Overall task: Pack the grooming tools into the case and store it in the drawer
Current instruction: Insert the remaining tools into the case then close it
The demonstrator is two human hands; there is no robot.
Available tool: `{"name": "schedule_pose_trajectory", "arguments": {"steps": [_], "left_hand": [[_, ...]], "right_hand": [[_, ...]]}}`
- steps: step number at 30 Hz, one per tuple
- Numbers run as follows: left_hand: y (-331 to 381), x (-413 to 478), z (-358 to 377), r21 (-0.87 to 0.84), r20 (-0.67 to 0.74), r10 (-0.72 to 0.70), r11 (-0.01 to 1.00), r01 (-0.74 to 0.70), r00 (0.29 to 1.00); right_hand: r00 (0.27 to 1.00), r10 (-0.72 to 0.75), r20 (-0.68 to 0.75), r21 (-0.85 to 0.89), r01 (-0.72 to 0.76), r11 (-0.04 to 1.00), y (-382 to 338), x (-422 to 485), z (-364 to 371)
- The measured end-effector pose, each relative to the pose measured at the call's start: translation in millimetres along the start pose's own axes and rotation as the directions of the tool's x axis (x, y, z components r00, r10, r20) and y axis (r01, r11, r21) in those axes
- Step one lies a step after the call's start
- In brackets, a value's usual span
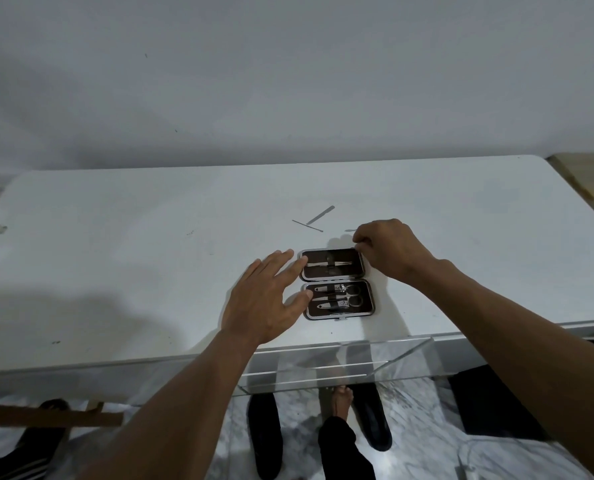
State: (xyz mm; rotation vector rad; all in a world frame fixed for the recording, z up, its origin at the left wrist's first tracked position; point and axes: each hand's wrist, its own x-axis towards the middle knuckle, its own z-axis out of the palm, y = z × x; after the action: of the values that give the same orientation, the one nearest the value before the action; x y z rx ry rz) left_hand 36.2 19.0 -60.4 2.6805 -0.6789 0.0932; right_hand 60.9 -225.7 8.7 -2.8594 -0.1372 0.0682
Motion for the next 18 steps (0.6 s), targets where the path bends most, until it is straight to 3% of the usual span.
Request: {"name": "schedule_pose_trajectory", "arguments": {"steps": [6, 18], "left_hand": [[0, 0, 0, -0.004, 0.003, -0.004, 1.000, 0.004, 1.000], [1, 2, -3, -0.043, -0.002, -0.025, 0.999, 0.025, 1.000]], "right_hand": [[0.994, 0.106, -0.013, -0.063, -0.106, 0.992, 17, 11, -4], [0.987, -0.093, 0.132, -0.041, 0.100, 0.994, -34, 92, 9]]}}
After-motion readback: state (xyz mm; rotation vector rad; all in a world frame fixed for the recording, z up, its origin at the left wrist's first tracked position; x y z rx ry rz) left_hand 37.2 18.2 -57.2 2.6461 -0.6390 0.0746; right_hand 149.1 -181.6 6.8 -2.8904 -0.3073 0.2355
